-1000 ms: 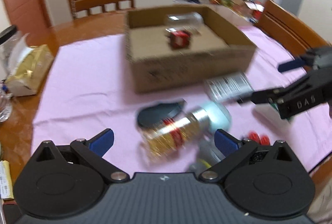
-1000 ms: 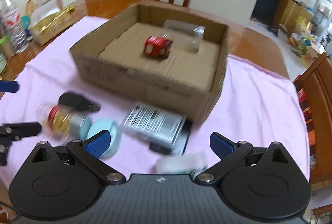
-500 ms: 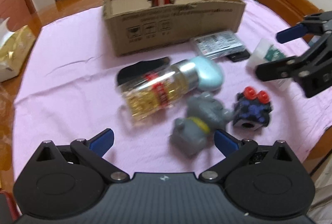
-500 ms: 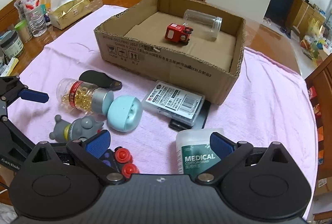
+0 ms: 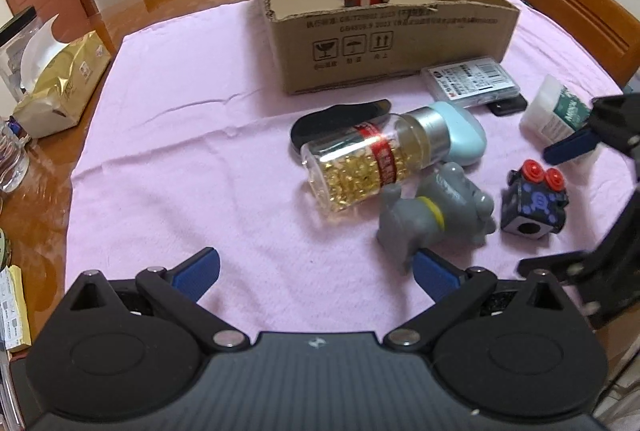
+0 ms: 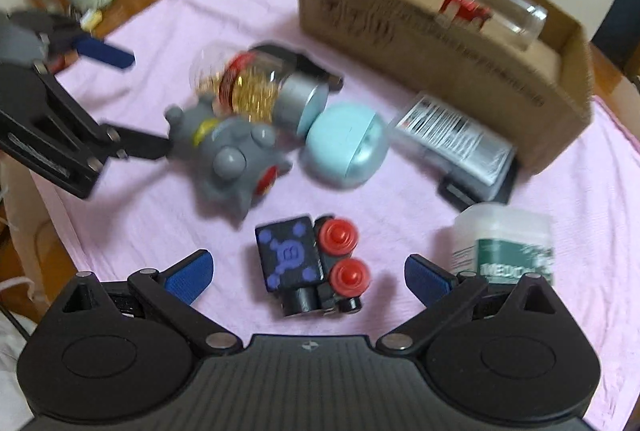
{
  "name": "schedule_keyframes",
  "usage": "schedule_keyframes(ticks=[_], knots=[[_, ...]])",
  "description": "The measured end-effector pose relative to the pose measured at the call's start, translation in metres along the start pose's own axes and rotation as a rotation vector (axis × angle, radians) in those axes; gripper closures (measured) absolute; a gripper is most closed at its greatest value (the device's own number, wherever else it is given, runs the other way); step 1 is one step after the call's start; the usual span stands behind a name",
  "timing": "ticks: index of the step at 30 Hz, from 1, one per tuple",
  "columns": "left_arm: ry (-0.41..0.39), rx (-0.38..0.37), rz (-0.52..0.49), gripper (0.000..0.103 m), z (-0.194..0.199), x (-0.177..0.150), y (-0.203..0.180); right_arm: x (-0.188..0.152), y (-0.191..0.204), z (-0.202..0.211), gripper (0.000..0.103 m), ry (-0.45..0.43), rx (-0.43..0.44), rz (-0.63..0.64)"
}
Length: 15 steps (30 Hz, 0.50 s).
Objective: Organize rigid objects
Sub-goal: 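Return both tools to the table toward the grey cat and navy cube toy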
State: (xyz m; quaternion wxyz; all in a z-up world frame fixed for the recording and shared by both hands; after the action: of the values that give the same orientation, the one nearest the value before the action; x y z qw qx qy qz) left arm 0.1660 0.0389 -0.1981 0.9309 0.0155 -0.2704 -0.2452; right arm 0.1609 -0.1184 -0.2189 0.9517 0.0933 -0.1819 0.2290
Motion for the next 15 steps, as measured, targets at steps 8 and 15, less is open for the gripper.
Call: schedule_keyframes(ticks=[8,15], knots=[[-0.019,-0.07,0.065,0.001,0.012,0.003,-0.015,-0.005,-0.004,-0.008,0.0,-0.002,0.024,0.053],[-0.029,-0.025,0.154,0.001,0.01,0.02,-0.035,-0.005,-0.005,-0.006,0.0,-0.022,0.04,0.08]])
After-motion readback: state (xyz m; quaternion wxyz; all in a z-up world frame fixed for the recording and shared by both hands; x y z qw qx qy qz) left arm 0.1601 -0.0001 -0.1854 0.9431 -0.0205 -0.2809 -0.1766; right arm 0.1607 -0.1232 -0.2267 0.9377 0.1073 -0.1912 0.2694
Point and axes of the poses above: each gripper's, at about its wrist camera, not at the fingertips, and z roughly against the way its jaws point, y to its left, x to its top, the point moved 8 cm from there along -z, roughly the way its jaws point, and after that the axes turned 14 degrees about -z, right-handed, at the moved point
